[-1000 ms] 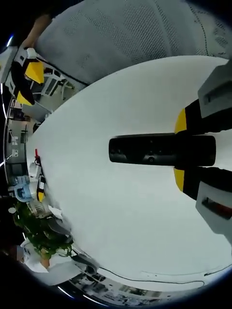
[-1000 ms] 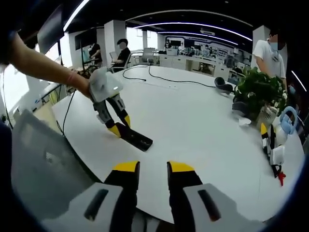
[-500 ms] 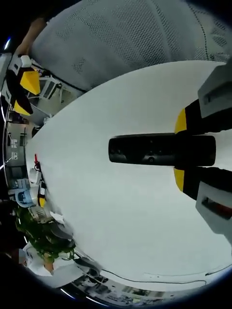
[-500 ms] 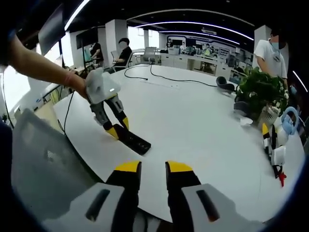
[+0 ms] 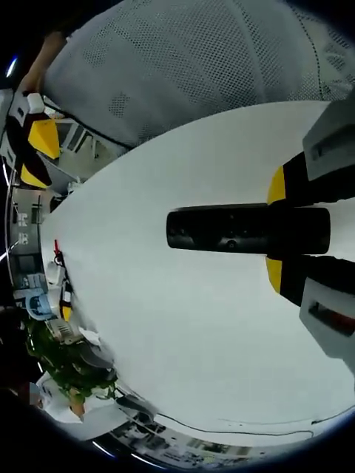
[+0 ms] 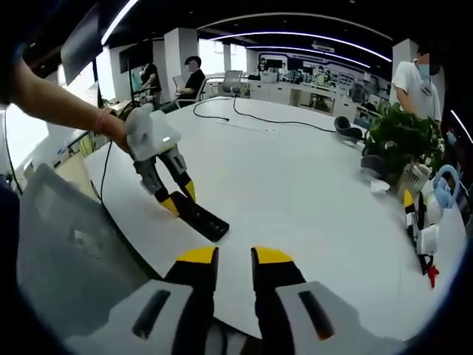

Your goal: Press the specified remote control buttons in sequence, fully releasing each button before pressing the next.

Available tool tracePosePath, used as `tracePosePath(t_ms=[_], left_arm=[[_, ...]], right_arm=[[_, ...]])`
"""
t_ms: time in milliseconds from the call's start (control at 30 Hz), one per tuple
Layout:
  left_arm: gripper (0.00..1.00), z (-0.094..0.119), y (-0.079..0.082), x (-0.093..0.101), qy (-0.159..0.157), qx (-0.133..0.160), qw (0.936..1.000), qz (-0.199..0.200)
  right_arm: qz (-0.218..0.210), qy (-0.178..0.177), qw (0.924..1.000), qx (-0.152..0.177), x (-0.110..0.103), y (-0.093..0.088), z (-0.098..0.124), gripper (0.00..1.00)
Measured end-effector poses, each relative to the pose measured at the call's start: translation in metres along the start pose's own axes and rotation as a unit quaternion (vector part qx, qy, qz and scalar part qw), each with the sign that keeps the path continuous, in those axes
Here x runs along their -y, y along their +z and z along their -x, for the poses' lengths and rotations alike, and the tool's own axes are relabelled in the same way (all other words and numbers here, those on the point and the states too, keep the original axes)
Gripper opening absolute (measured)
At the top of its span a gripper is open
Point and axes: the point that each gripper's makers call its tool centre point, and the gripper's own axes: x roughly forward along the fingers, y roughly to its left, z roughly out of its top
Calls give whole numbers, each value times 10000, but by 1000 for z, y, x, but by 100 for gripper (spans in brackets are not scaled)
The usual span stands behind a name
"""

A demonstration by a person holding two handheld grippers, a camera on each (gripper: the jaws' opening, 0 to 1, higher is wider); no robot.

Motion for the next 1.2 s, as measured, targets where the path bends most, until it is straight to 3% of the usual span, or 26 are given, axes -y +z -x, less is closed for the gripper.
tracePosePath(t_ms=[1200], left_arm=[[25, 0, 1, 36, -102, 25, 9998, -183]], right_arm=[[108, 125, 9998, -63, -6, -2, -1, 11]])
